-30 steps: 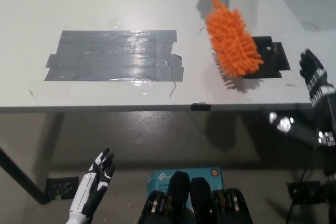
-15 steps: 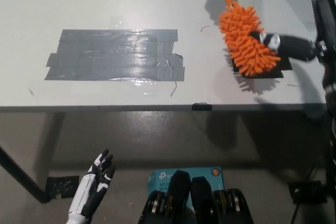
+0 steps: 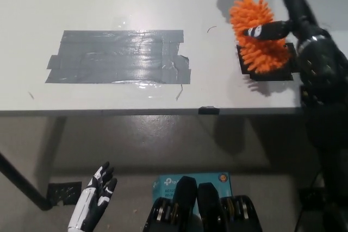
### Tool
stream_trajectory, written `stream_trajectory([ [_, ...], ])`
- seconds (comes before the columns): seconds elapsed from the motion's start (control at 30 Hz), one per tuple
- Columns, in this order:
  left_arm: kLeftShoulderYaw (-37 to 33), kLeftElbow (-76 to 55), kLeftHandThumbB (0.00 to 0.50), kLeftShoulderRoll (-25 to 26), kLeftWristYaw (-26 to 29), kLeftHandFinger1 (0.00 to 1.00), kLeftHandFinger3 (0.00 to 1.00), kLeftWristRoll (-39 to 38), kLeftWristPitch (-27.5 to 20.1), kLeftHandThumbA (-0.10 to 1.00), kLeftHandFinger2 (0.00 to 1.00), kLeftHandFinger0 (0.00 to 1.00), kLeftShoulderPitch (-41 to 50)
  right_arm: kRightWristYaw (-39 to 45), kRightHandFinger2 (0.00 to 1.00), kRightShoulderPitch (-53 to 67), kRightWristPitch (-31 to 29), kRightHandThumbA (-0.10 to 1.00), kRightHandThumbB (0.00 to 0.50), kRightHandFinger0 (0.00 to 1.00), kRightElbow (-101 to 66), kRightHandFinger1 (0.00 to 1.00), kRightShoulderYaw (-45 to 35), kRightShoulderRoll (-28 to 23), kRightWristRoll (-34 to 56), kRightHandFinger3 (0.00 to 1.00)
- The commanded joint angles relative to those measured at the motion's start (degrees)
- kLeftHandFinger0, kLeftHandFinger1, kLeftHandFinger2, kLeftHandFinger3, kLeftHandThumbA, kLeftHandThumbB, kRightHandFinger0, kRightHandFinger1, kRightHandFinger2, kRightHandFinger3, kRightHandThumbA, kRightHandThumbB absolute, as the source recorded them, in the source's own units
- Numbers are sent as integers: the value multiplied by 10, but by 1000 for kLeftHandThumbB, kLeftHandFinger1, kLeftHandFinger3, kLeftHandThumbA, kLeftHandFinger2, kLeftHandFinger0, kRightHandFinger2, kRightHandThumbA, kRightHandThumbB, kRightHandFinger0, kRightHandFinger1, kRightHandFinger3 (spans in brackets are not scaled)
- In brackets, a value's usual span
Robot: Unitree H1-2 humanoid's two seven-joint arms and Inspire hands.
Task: A person hands an oraange duster to the robot and the robot grabs it with its right hand and places it on the black marked spot infron tof it on the desk
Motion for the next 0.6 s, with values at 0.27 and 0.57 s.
stream_trajectory([
  [0.27, 5, -30, 219, 7, -3, 1000, 1000, -4, -19, 785, 1000, 1000, -1, 49, 1000, -122, 12, 1000, 405, 1000, 108, 1000, -34, 17, -71, 1000],
  [0.57, 3, -40, 200, 12, -3, 1000, 1000, 5, -21, 792, 1000, 1000, 1, 29, 1000, -140, 12, 978, 390, 1000, 191, 1000, -7, 10, -69, 1000],
])
